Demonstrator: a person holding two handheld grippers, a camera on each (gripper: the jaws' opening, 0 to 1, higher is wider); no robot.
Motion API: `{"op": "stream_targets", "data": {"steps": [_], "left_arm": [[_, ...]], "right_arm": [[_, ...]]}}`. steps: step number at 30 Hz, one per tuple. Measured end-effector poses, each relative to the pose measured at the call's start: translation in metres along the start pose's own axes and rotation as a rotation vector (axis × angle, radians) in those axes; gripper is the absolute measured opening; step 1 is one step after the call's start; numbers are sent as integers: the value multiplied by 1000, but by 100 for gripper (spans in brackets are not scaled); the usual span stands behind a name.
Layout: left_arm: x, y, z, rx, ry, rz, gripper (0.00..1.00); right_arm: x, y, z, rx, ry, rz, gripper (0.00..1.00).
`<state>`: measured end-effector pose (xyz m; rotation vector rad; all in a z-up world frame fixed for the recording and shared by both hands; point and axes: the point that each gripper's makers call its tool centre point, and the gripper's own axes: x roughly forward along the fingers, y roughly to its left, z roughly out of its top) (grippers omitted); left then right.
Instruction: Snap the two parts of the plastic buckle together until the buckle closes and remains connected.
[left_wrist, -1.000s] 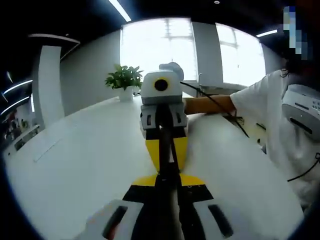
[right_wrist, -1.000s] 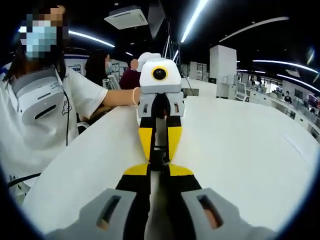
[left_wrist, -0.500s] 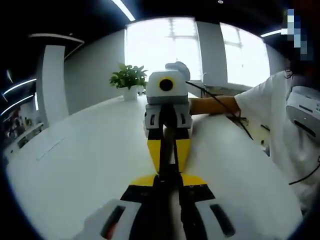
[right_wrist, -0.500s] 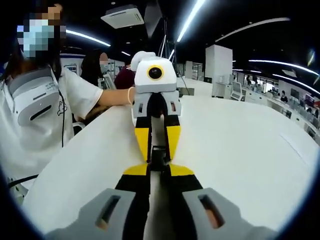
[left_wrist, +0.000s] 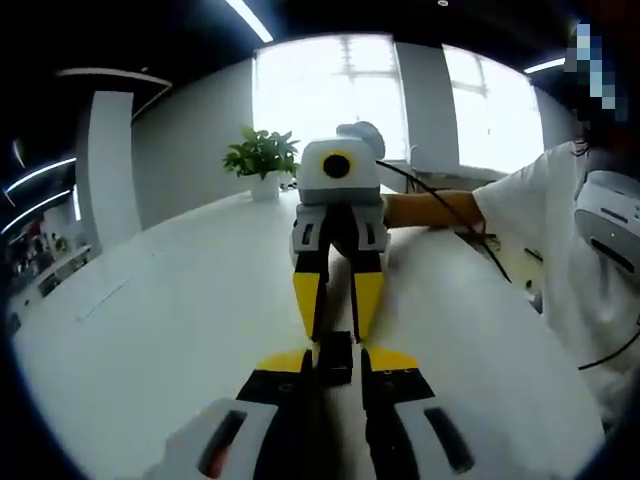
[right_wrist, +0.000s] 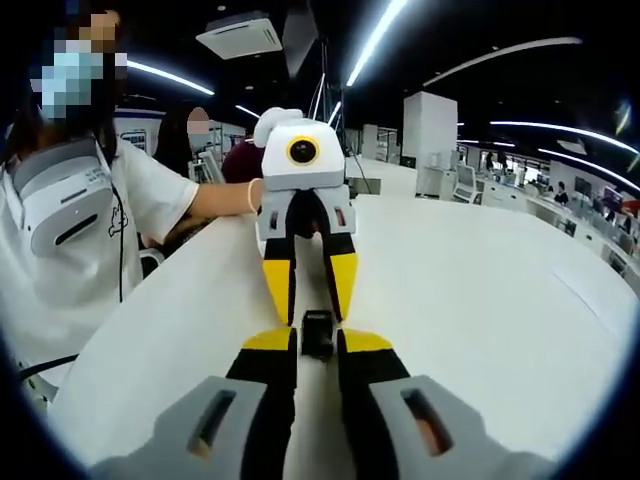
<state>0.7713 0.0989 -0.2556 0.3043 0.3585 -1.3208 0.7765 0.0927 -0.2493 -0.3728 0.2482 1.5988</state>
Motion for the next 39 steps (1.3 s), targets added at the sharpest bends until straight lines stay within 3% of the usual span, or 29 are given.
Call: {"op": "stream_targets", "data": {"steps": [28,39], "left_arm": [[-3,11,-5,2,17,43,18],[-15,19,12,-63,-70,82,18]], "right_arm": [[-1,-9,-9,24,12,-19,13],[-3,-20,-10,34,12,-43,13]]}}
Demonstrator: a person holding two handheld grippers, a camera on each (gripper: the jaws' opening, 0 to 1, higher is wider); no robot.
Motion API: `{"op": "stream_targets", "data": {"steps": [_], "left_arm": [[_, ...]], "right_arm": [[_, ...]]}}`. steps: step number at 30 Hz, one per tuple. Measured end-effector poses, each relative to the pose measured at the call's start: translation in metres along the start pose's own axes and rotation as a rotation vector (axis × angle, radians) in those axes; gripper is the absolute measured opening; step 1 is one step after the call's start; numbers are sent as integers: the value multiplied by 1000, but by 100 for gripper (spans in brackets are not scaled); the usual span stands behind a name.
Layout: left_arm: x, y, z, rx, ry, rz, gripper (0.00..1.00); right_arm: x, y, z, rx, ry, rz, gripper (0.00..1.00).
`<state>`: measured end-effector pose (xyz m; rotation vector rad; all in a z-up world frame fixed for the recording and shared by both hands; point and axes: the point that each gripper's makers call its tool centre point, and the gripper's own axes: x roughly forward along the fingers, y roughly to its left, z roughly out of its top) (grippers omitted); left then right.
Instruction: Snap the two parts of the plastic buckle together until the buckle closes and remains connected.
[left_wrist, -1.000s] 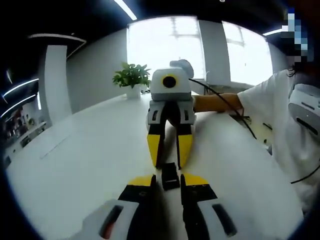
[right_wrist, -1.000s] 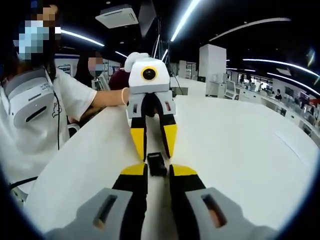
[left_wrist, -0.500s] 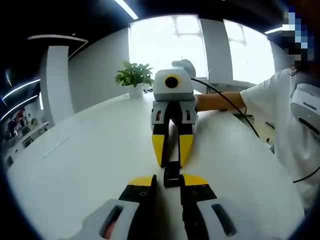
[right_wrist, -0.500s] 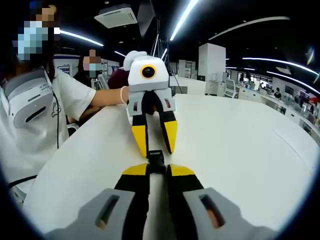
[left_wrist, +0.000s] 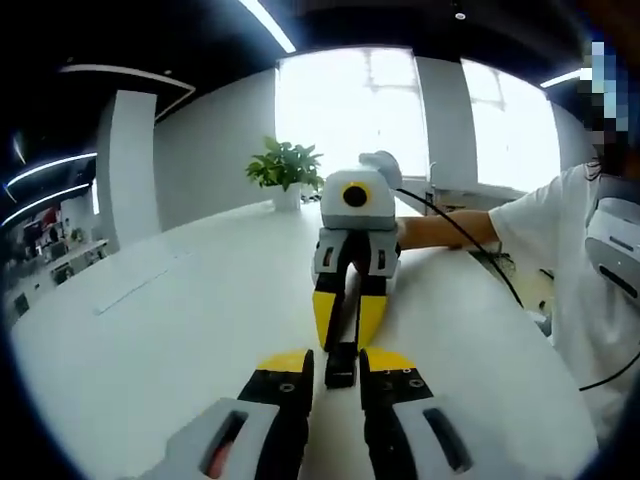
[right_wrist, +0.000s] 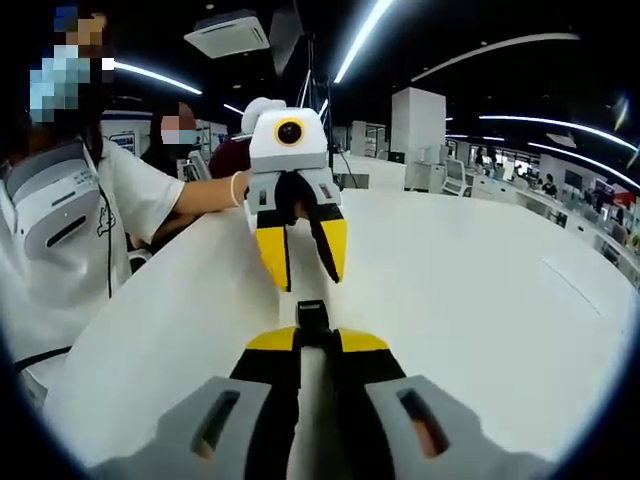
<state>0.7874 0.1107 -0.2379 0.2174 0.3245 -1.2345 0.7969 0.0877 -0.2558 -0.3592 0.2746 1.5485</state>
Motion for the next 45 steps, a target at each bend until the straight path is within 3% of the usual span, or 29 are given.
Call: {"op": "stream_targets", "data": {"steps": [12,24,34,45], "left_arm": [[-9,20,-5,-36,2,106,20],[-20,33,-4,-37,-14,240,26],[-20,27,-16,-24,18,244,30],[-23,30,-17,-30,11,246,29]], "right_arm": [[-5,-24,-3,59,-12,-71,13],[-6,-39,-3,59,3,-123,13],[-1,-61,1,60,6,-122,13],[7,-107,0,46,41,-135,13]]}}
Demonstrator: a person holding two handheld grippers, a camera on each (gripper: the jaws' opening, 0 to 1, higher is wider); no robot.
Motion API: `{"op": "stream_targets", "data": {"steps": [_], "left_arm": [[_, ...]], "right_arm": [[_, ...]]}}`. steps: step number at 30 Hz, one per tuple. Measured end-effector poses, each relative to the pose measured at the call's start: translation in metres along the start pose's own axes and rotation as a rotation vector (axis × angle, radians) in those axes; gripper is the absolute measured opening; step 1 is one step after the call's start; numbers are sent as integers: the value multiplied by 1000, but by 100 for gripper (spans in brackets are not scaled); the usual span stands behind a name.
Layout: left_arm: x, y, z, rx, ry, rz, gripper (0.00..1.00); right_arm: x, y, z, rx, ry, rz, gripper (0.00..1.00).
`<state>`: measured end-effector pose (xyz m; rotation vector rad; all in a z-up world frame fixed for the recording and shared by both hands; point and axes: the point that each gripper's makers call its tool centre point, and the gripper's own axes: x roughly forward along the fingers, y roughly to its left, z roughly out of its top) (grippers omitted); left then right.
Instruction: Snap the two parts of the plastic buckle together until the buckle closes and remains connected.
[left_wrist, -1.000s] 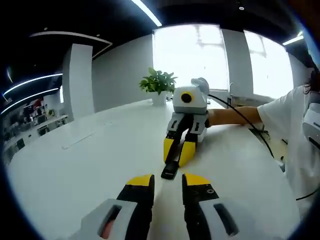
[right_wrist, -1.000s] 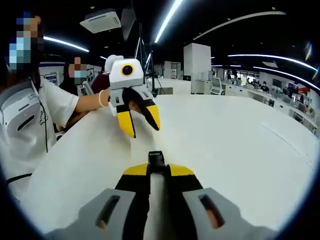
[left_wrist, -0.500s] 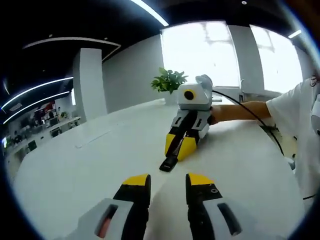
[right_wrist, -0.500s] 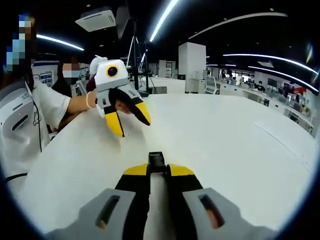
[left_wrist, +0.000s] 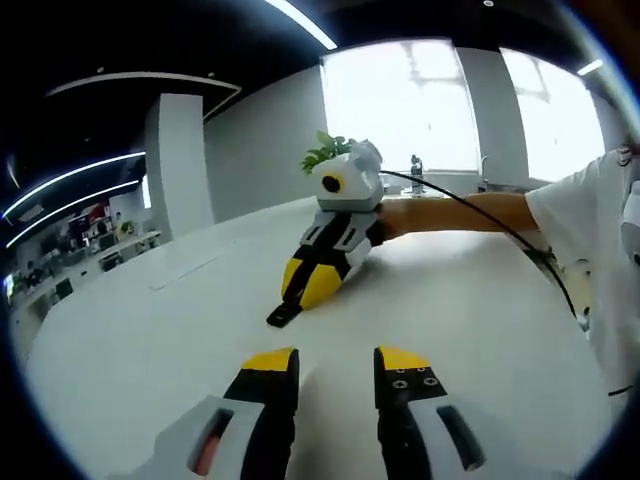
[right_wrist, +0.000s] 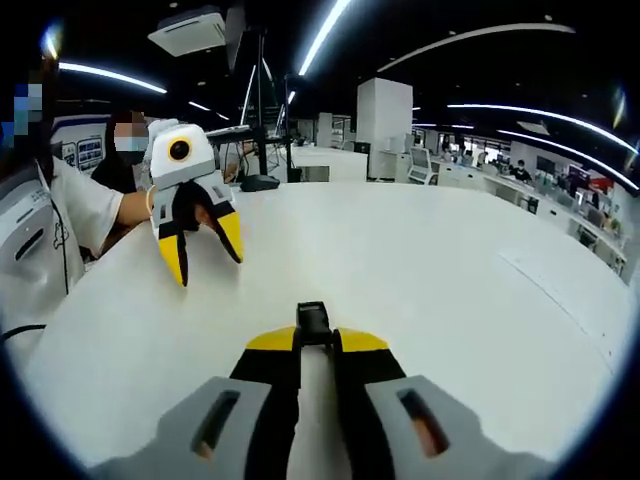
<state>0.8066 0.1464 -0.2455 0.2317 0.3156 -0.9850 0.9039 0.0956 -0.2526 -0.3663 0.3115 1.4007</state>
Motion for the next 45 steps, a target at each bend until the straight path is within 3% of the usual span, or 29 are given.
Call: {"op": "stream_targets", "data": {"steps": [6,25,45], "left_arm": [[-1,2,0,-7,-4,4,29],[-3,2,1,-11,-14,-3,29],[-7,5,2,-20,-28,18,38]], "right_arm": [[3,-13,3,-7,-8,28,13],[11,-8,0,-15,-17,41,13],[6,-7,1,21,-57,1,24]]}}
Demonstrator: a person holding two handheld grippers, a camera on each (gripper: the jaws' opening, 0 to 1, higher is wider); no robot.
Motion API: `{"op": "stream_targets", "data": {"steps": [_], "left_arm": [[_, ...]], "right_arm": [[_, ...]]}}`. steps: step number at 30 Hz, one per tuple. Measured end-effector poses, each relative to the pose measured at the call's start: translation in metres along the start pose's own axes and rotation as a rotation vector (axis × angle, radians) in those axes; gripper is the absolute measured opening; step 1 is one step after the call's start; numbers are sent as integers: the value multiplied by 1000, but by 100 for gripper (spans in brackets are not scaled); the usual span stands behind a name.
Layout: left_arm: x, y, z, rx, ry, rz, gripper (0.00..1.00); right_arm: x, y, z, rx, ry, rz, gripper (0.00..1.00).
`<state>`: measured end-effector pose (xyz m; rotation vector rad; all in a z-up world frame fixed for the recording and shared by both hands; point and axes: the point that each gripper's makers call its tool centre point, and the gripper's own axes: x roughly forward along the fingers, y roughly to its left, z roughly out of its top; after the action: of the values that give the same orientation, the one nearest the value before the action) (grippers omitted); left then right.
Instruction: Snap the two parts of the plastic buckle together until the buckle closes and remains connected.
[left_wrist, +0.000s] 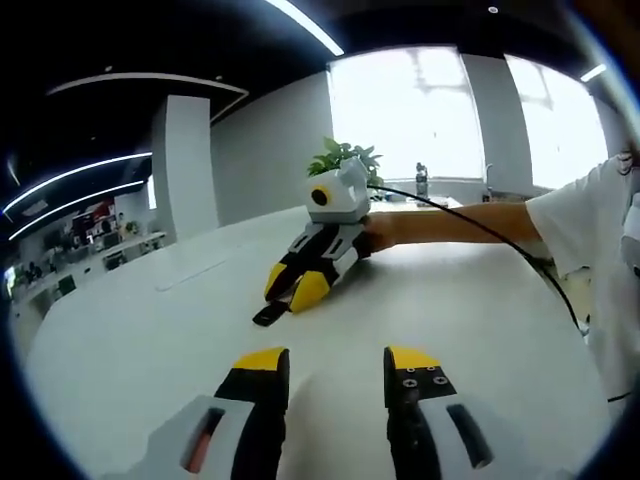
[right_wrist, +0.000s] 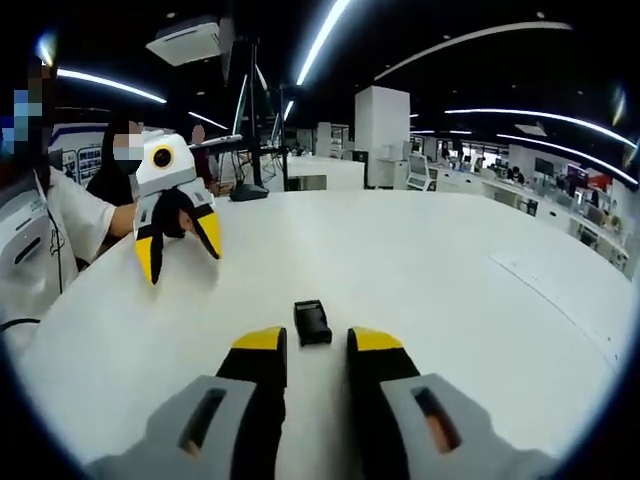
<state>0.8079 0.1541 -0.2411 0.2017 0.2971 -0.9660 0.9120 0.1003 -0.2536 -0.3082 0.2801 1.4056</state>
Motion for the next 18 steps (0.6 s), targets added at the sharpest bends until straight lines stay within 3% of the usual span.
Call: {"op": "stream_targets", "data": {"steps": [9,18], "left_arm": [[-2,8,-2,-3,15,44,49],[-6,9,5,-17,9,68,54]], "right_arm": [[-11,4,19,59,-84,-79,27],[-28,19,27,98,-123,-147,38]]}}
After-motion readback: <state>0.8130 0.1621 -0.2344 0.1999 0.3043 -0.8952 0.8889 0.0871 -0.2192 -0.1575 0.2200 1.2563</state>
